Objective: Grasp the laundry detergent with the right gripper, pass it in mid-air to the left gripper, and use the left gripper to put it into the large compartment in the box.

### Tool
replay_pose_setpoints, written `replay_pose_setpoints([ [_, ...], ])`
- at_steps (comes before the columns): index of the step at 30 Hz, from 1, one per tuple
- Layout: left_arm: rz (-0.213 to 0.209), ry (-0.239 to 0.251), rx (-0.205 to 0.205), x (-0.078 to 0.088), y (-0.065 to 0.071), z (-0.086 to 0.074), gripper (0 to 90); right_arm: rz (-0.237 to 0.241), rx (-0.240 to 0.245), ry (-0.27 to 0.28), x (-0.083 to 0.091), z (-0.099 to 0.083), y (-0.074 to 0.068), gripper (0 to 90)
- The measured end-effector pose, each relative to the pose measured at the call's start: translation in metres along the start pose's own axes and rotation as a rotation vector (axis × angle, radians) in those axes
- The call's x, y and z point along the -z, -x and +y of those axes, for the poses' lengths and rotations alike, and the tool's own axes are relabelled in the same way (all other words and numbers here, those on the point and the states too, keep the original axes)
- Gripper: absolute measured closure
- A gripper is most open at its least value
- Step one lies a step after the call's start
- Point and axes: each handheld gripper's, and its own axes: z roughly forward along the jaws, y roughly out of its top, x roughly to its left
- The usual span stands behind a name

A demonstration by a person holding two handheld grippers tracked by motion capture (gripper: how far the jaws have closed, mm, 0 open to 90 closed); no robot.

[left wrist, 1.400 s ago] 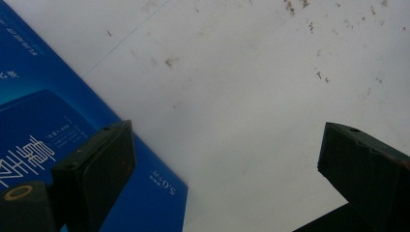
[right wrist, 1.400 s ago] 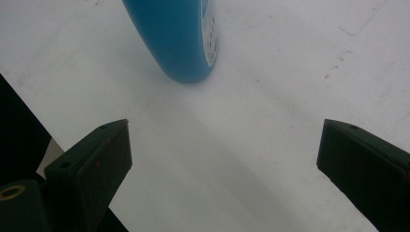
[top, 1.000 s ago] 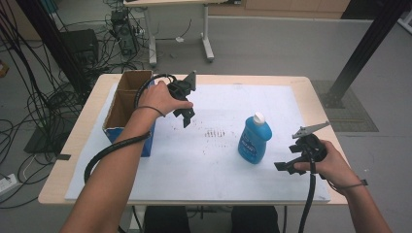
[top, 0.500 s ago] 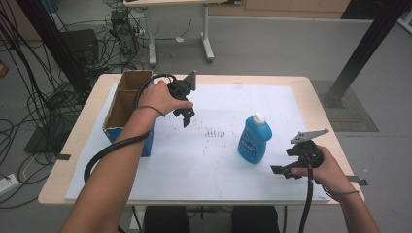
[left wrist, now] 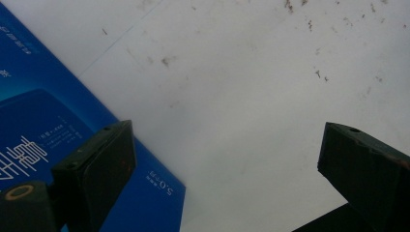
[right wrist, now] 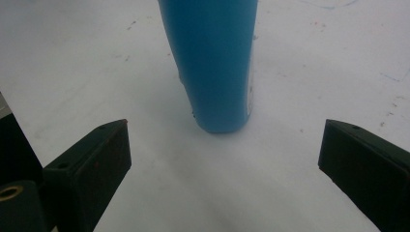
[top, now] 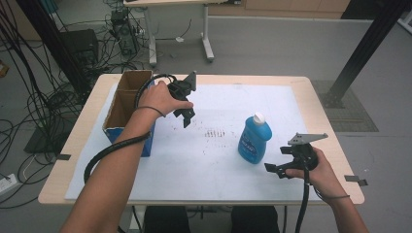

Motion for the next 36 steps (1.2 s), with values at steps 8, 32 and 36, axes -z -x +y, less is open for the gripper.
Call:
replay_pose_setpoints([
  [8, -0.001, 0.003, -0.003, 0.001, 0.001, 0.001, 6.9, 0.009, -0.003, 0.039, -0.007, -0.012, -0.004, 4.8],
  [32, -0.007, 0.005, -0.004, 0.003, 0.0, 0.001, 7.1, -0.019, -0.022, 0.145, -0.021, -0.034, -0.01, 3.0],
  [36, -0.012, 0.006, -0.005, 0.002, 0.001, 0.0, 7.1, -0.028, -0.026, 0.166, -0.023, -0.039, -0.01, 2.9],
])
